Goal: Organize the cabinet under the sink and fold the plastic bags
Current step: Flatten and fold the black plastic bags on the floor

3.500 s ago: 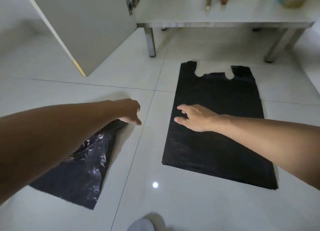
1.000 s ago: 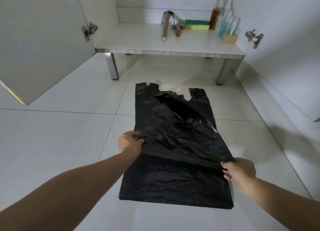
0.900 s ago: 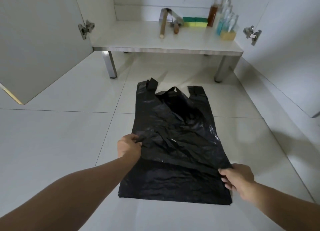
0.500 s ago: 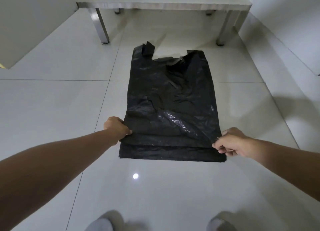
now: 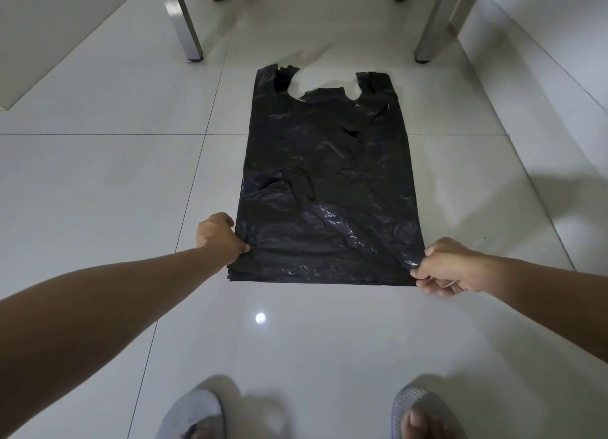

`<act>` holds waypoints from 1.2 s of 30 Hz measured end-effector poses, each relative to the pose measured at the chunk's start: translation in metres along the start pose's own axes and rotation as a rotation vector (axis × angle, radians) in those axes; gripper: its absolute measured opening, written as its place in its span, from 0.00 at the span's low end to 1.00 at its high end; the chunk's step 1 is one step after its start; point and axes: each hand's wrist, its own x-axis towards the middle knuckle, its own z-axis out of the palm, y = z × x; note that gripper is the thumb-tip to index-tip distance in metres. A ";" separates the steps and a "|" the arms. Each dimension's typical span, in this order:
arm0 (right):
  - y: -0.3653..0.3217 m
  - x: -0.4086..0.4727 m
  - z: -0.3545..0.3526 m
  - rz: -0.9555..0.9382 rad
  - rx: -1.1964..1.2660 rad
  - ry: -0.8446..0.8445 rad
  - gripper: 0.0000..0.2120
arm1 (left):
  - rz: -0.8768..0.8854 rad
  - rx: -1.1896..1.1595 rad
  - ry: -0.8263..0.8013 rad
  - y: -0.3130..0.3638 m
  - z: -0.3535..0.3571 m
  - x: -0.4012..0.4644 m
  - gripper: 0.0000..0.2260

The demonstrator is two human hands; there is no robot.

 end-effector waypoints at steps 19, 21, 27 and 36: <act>-0.007 -0.007 -0.005 -0.033 -0.268 0.053 0.12 | 0.131 0.223 0.069 -0.010 0.012 0.003 0.24; -0.013 -0.010 -0.004 -0.081 -0.396 0.167 0.21 | 0.328 0.337 0.164 -0.007 0.014 -0.004 0.25; -0.044 0.003 0.018 -0.591 -0.477 0.477 0.22 | 0.746 0.473 0.109 0.016 0.035 -0.002 0.26; -0.062 0.044 0.069 -0.751 -0.794 0.409 0.36 | 0.783 0.741 -0.022 0.029 0.076 0.021 0.32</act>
